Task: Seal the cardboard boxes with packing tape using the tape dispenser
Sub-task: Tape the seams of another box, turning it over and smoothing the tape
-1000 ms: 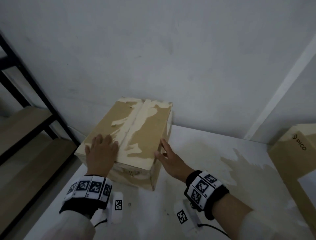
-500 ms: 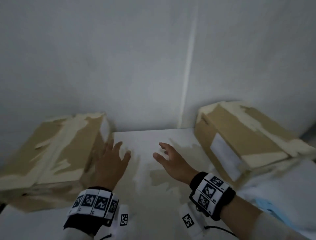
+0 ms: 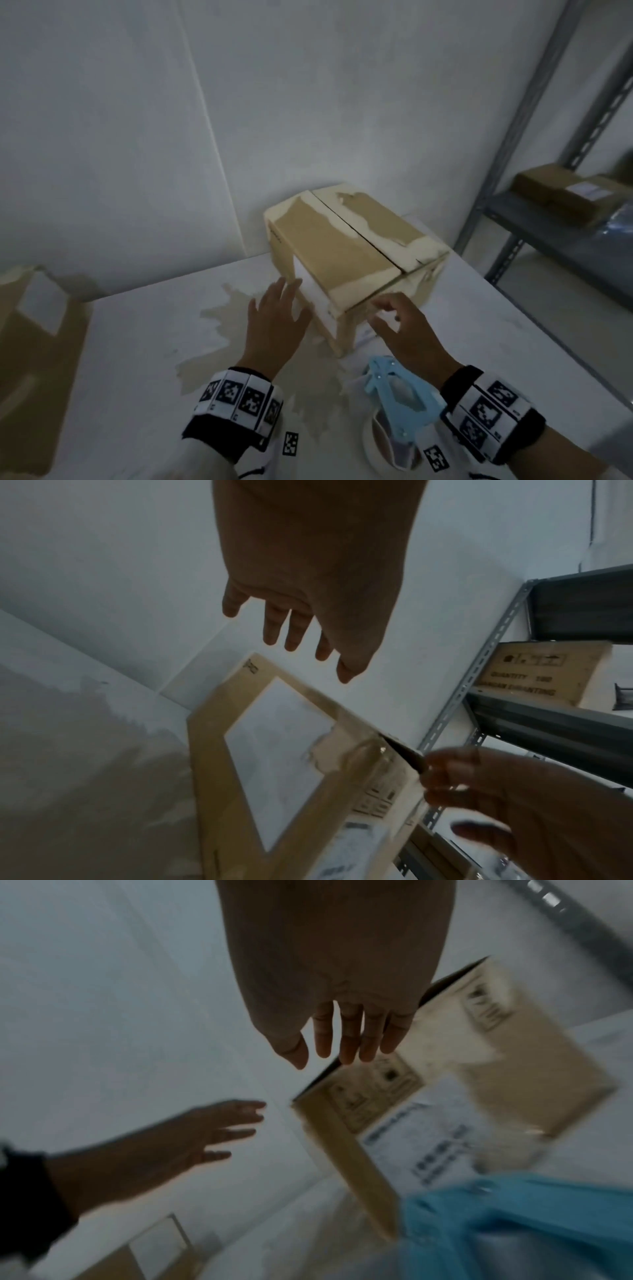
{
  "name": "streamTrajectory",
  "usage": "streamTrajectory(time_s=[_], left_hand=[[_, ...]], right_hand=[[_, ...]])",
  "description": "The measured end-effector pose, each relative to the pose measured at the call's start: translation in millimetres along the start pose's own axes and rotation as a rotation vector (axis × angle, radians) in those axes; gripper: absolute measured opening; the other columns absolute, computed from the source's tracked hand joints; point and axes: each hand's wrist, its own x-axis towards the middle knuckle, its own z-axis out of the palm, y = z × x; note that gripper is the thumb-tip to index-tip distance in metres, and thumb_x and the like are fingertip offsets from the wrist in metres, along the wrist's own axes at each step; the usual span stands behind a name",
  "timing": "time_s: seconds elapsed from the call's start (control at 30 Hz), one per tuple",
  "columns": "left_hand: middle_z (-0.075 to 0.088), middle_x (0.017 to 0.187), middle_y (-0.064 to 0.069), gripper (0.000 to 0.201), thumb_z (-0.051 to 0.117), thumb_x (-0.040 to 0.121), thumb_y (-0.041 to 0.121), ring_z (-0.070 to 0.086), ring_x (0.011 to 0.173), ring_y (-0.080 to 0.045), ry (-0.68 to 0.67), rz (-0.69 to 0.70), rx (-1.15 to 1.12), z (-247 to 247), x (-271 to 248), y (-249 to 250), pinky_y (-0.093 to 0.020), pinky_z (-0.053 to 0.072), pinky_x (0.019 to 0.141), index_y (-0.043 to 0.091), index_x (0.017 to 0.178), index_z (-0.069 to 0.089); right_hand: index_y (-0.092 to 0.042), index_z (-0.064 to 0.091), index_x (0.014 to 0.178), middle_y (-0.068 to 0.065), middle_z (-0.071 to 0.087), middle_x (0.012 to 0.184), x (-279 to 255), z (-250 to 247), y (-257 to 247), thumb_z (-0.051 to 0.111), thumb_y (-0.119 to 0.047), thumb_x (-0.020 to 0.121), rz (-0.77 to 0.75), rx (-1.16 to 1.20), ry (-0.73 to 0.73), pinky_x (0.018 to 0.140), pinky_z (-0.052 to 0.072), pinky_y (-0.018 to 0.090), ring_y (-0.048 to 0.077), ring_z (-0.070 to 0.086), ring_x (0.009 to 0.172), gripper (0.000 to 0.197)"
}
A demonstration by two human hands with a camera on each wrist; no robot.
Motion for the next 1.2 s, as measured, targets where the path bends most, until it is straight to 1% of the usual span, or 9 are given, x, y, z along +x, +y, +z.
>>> streamTrajectory(time_s=[0.2,0.33,0.47,0.7,0.77,0.87,1.0,1.1,1.2], left_hand=[[0.015,0.156,-0.01,0.088,0.008,0.067,0.067,0.023,0.141,-0.027,-0.009,0.097,-0.057,27.8,26.3,38.1,-0.046,0.025,0.111,0.028,0.143,0.03],[0.009,0.157,-0.01,0.091,0.007,0.064,0.067,0.014,0.143,-0.028,-0.027,0.076,-0.067,36.4,38.5,50.9,-0.044,0.021,0.112,0.029,0.143,0.03],[0.011,0.157,-0.007,0.091,0.003,0.067,0.066,0.003,0.145,-0.028,-0.084,0.069,-0.078,44.0,43.8,51.7,-0.048,0.008,0.117,0.025,0.144,0.029],[0.012,0.157,-0.003,0.083,-0.006,0.078,0.069,0.0,0.146,-0.025,-0.068,0.049,0.038,57.8,47.1,37.9,-0.047,0.014,0.117,0.029,0.144,0.024],[0.016,0.156,-0.002,0.092,-0.014,0.072,0.075,0.0,0.146,-0.024,-0.071,0.082,0.065,59.1,48.5,34.5,-0.048,0.015,0.117,0.03,0.144,0.024],[0.011,0.157,0.0,0.071,0.012,0.082,0.066,0.001,0.146,-0.022,-0.074,0.036,0.014,53.5,45.5,38.3,-0.049,0.017,0.116,0.033,0.143,0.027],[0.014,0.157,0.002,0.085,0.008,0.067,0.071,0.006,0.145,-0.02,-0.046,0.043,0.005,44.9,39.3,41.8,-0.047,0.021,0.113,0.037,0.14,0.031],[0.027,0.152,-0.001,0.086,0.011,0.065,0.071,0.018,0.141,-0.024,0.039,0.052,-0.022,46.8,41.0,38.3,-0.046,0.027,0.11,0.034,0.136,0.041],[0.043,0.141,-0.005,0.082,0.016,0.068,0.068,0.034,0.131,-0.029,0.133,0.071,-0.034,43.5,44.7,41.9,-0.044,0.033,0.104,0.026,0.127,0.054]], right_hand=[[-0.015,0.05,0.116,-0.003,0.045,0.112,-42.6,-33.3,79.3,0.04,-0.022,0.073,0.058,-0.237,-0.182,0.101,0.037,0.04,0.019,0.045,0.111,0.045],[-0.017,0.024,0.139,0.0,0.034,0.139,-56.5,-49.1,104.7,0.056,-0.026,0.074,0.158,-0.339,-0.5,0.109,0.028,0.032,0.021,0.034,0.13,0.073],[-0.02,0.01,0.143,0.004,0.036,0.135,-61.1,-55.7,122.5,0.067,-0.025,0.071,0.129,-0.567,-0.754,0.104,0.026,0.029,0.023,0.035,0.125,0.093],[-0.013,0.044,0.121,0.008,0.052,0.116,-49.4,-39.8,144.3,0.05,-0.025,0.078,-0.024,-0.699,-0.704,0.075,0.025,0.028,0.021,0.048,0.108,0.045],[-0.02,0.048,0.103,0.003,0.06,0.092,-50.0,-41.4,141.7,0.045,-0.029,0.067,-0.16,-0.733,-0.624,0.059,0.024,0.024,0.019,0.059,0.084,0.037],[-0.028,0.042,0.079,-0.01,0.055,0.06,-52.5,-50.3,142.0,0.038,-0.037,0.055,-0.203,-0.712,-0.589,0.053,0.007,0.007,0.007,0.055,0.048,0.025],[-0.024,0.051,0.091,-0.001,0.062,0.077,-57.3,-81.4,130.1,0.05,-0.035,0.072,-0.215,-0.47,-0.474,0.052,0.034,0.017,0.011,0.054,0.065,0.021],[-0.029,0.048,0.094,0.002,0.065,0.087,-51.7,-104.0,114.7,0.049,-0.045,0.066,-0.164,-0.353,-0.301,0.059,0.039,0.015,0.012,0.057,0.076,0.032],[-0.023,0.052,0.094,0.006,0.067,0.092,-36.1,-116.5,99.8,0.045,-0.049,0.061,-0.118,-0.26,-0.121,0.063,0.049,0.031,0.023,0.064,0.082,0.043]])
